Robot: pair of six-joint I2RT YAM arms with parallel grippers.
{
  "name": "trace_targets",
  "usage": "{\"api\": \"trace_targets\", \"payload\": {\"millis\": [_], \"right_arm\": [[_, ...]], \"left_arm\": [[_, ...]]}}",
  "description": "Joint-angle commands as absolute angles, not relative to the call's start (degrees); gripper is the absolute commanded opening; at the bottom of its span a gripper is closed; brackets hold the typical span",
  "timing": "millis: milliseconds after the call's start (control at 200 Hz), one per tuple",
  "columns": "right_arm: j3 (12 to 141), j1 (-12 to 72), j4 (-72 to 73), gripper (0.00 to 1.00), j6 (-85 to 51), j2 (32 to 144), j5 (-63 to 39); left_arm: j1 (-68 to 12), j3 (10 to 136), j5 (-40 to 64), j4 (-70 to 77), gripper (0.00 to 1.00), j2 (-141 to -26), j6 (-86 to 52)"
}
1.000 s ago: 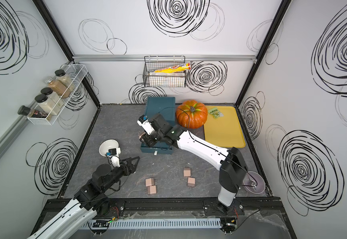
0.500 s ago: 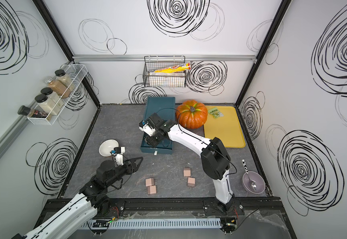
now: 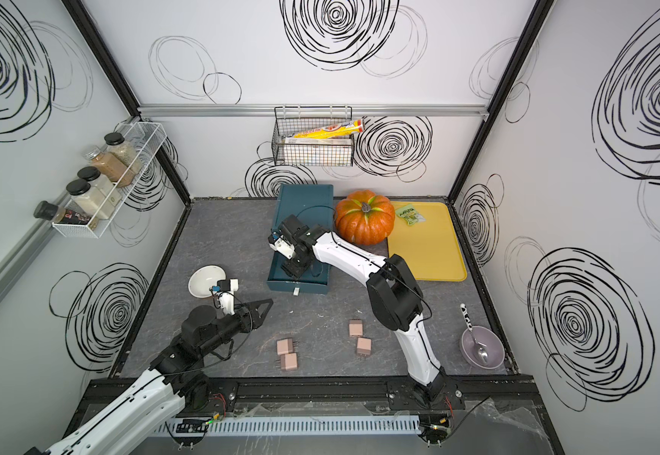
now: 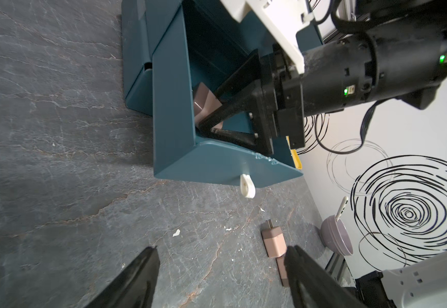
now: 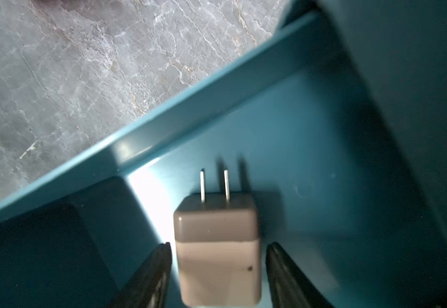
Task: Place the plugs into the drawer by color
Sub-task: Place the plug in the drawer, then pick up the plug from the center of the board.
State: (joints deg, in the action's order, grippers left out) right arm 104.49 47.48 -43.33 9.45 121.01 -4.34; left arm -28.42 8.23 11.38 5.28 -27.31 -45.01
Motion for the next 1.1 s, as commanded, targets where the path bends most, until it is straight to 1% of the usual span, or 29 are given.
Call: {"api": "trace_targets", "payload": {"millis": [0,100,130,255,320,380,441,491,591,701,771,901,956,976,1001,1041,1096], "right_arm": [[105.99,47.37,-45.44,0.66,8.43,117.87,-5.90],[105.39,47.37,-44.75,0.77,8.12,114.09,-6.62],[105.14,47.37,-44.78,0.79,8.22,113.16,-6.55],[103.08,47.29,-44.27,0.79,7.19,109.73,-5.71],[100.38,47.29,-42.55,0.79,7.31,107.57,-7.04],[98.01,47.15,-40.10,0.79,7.24,106.19,-6.04],[98.66,47.11,-41.66,0.79,6.22,105.76,-6.14],[96.91,47.11,-41.14,0.78,4.71,103.32,-6.87],[86.05,47.11,-36.03,0.77,-0.49,92.93,-6.40],[72.43,47.03,-32.44,0.77,-7.81,80.20,-4.41],[65.37,46.85,-32.36,0.77,-12.24,74.00,-2.26],[56.61,46.84,-36.73,0.77,-20.84,65.49,3.24],[50.63,46.84,-35.69,0.77,-26.28,60.36,6.89],[48.03,46.83,-34.66,0.78,-28.31,58.58,7.19],[45.22,46.78,-33.43,0.83,-30.53,56.79,7.30],[41.12,46.76,-32.05,0.83,-32.52,55.45,7.05],[37.63,46.76,-31.44,0.85,-34.00,56.37,6.48]], "left_arm": [[-28.06,7.92,11.95,6.95,0.82,-26.35,-43.60],[-28.03,8.45,13.89,6.66,0.86,-26.61,-42.02],[-28.04,8.89,14.96,6.41,0.87,-26.91,-41.28],[-28.28,9.32,16.51,4.94,0.84,-27.94,-39.86],[-28.67,8.60,17.04,6.47,0.84,-28.05,-40.97],[-28.91,8.46,16.63,6.92,0.84,-28.44,-41.06],[-28.97,9.13,16.67,6.24,0.84,-29.23,-40.31],[-29.39,9.50,17.40,6.35,0.83,-30.24,-40.00],[-32.65,10.68,17.31,7.11,0.82,-33.48,-38.89],[-38.91,13.06,13.23,7.03,0.81,-37.07,-37.51],[-41.35,13.82,12.06,7.48,0.81,-38.32,-36.71],[-41.74,14.55,13.89,8.23,0.82,-39.16,-35.47],[-41.75,14.32,15.06,9.29,0.82,-39.35,-35.16],[-41.74,14.11,15.62,9.88,0.82,-39.51,-35.07],[-41.75,13.75,16.24,10.98,0.82,-39.69,-35.15],[-41.75,13.28,17.20,12.21,0.82,-40.31,-35.24],[-41.77,13.57,17.91,11.98,0.83,-41.22,-35.04]]}}
